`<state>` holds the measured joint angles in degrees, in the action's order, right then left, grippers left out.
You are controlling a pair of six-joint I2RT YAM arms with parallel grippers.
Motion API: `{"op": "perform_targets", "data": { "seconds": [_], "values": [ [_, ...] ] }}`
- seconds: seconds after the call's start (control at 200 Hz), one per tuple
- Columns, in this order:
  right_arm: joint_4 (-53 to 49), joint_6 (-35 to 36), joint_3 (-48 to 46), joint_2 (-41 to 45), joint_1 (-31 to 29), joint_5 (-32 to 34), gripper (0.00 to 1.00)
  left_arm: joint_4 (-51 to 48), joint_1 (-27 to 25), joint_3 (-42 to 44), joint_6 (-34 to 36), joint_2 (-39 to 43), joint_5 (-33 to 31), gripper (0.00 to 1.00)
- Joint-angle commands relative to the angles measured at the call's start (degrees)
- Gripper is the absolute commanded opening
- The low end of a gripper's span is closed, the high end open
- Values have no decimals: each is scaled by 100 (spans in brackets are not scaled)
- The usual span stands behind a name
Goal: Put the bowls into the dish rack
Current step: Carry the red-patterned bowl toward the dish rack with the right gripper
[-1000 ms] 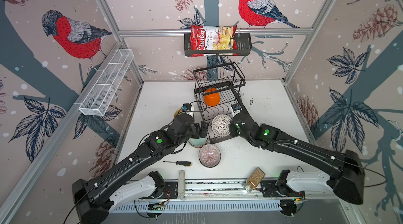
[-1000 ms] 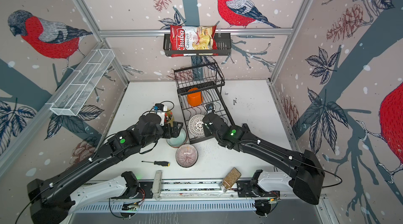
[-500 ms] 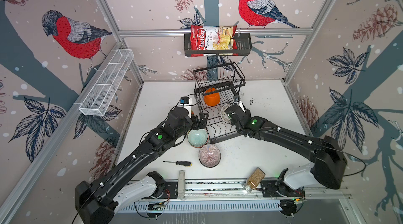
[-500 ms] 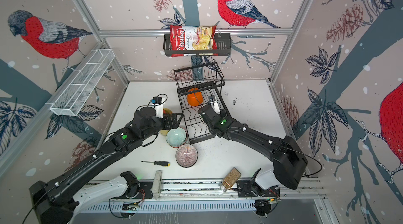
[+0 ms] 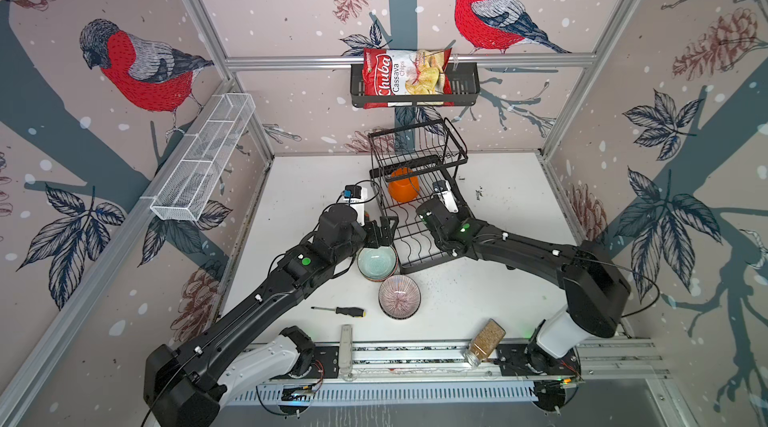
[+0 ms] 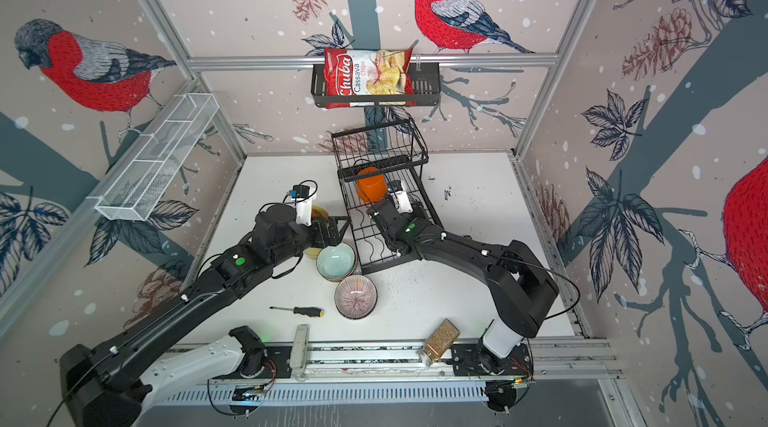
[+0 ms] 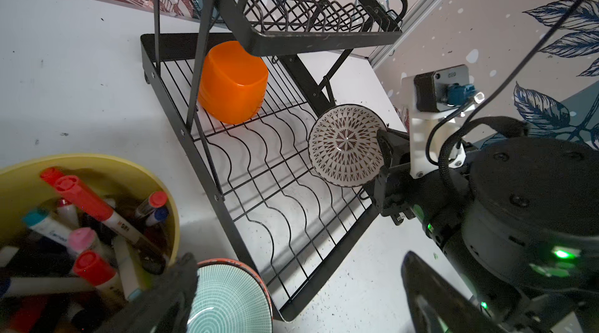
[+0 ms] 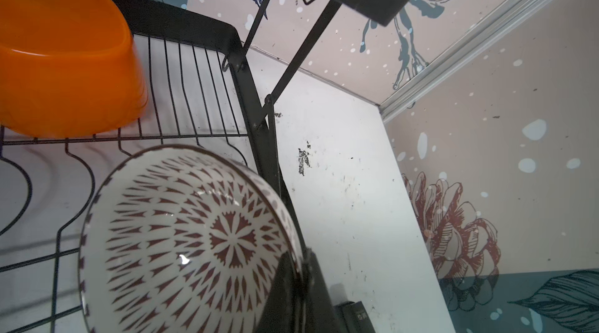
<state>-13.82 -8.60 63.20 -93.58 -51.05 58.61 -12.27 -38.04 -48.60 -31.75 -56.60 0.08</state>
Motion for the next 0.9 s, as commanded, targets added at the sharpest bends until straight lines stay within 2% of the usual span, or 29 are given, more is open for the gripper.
{"op": "perform_targets", "data": {
  "seconds": [0.0,0.525,0.895],
  "values": [
    [604,558,69,-108,7,539,0,274,23,41,76,26,79,97],
    [1869,1980,302,-1000,250,967,0,658,42,369,28,70,315,97],
    [2544,2629,557,-1415,418,1015,0,750,98,497,75,44,412,97]
  ]
}}
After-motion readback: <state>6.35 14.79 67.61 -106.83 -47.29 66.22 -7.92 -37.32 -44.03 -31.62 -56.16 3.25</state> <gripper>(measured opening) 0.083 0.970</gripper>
